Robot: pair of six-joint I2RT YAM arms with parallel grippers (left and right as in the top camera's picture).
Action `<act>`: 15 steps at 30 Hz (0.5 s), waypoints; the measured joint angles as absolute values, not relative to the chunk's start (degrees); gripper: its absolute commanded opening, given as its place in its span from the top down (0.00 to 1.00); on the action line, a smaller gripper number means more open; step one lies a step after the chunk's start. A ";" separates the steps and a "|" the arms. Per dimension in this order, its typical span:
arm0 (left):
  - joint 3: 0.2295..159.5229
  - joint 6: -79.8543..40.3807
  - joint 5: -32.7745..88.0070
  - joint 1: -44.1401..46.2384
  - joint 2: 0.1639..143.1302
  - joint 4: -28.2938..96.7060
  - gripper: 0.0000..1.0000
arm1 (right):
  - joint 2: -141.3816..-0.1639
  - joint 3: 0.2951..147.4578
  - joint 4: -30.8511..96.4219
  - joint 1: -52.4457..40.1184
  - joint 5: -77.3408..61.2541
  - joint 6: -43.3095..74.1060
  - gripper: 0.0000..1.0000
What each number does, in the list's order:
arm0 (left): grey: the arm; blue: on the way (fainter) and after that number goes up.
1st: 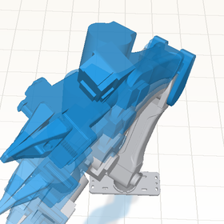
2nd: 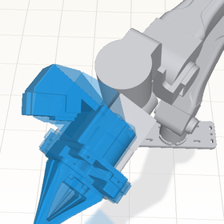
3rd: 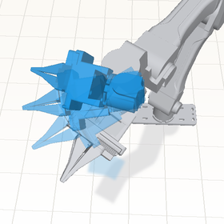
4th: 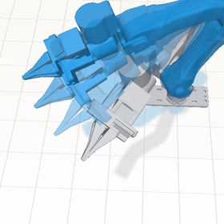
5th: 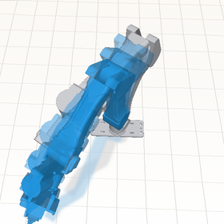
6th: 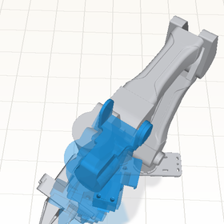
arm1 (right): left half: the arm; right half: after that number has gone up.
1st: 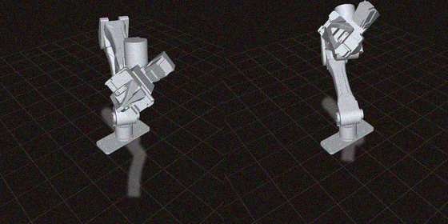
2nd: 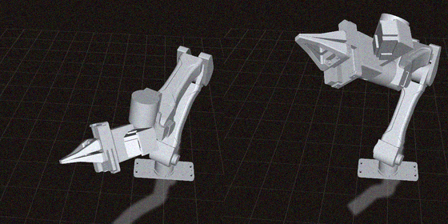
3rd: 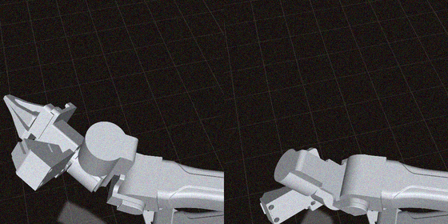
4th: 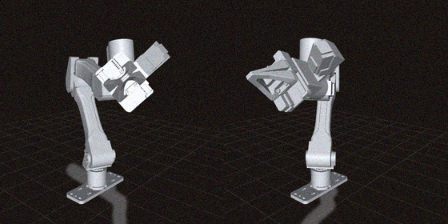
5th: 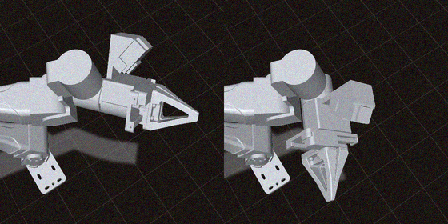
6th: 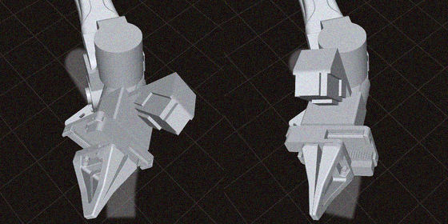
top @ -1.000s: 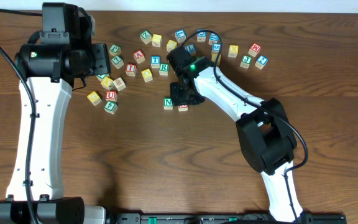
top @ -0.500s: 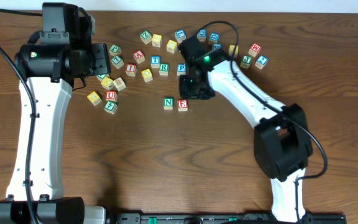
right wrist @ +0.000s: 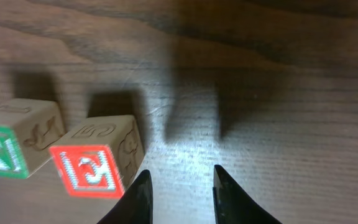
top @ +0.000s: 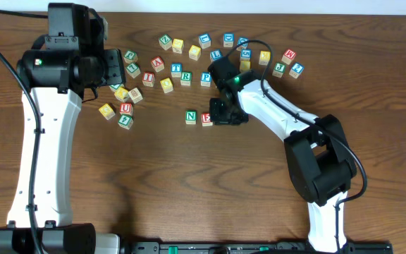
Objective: Spell out NEURIPS
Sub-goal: 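Lower the red E block beside the N and open the right gripper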
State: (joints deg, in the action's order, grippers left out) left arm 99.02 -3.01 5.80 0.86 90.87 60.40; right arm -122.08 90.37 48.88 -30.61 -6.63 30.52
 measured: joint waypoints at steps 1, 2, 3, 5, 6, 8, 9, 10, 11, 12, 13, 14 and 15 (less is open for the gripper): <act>99.02 -3.01 5.80 0.86 90.87 60.40 0.44 | -122.13 90.04 48.51 -30.61 -6.63 30.59 0.75; 99.02 -3.01 5.80 0.86 90.87 60.40 0.44 | -122.13 89.91 48.27 -30.61 -6.63 30.59 0.75; 99.02 -3.01 5.80 0.86 90.87 60.40 0.44 | -122.13 89.86 47.99 -30.61 -6.63 30.61 0.75; 99.02 -3.01 5.80 0.86 90.87 60.40 0.44 | -122.13 89.86 47.20 -30.61 -6.63 30.61 0.75; 99.02 -3.03 5.80 0.86 90.87 60.40 0.44 | -122.13 89.86 46.72 -30.63 -6.68 30.74 0.75; 99.02 -3.01 5.80 0.86 90.87 60.40 0.44 | -122.13 89.86 46.44 -30.65 -6.68 31.11 0.76; 99.02 -3.01 5.80 0.86 90.87 60.40 0.44 | -122.13 89.86 46.39 -30.72 -6.68 31.29 0.75; 99.02 -3.01 5.80 0.86 90.87 60.40 0.44 | -122.13 89.86 46.39 -30.72 -6.68 31.48 0.75; 99.02 -3.01 5.80 0.86 90.87 60.40 0.44 | -122.13 89.86 46.39 -30.76 -6.68 31.66 0.75; 99.02 -3.01 5.80 0.86 90.87 60.40 0.44 | -122.13 89.86 46.39 -30.83 -6.70 31.88 0.75; 99.02 -3.01 5.80 0.86 90.87 60.40 0.44 | -122.13 89.86 46.39 -30.92 -6.68 32.08 0.75; 99.02 -3.01 5.80 0.86 90.87 60.40 0.44 | -122.13 89.86 46.41 -30.96 -6.70 32.27 0.75; 99.02 -3.03 5.80 0.86 90.87 60.40 0.44 | -122.13 89.86 46.41 -31.03 -6.70 32.47 0.75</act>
State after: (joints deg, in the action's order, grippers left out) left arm 99.02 -3.03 5.80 0.86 90.87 60.40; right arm -122.13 89.86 46.41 -31.03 -6.70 32.47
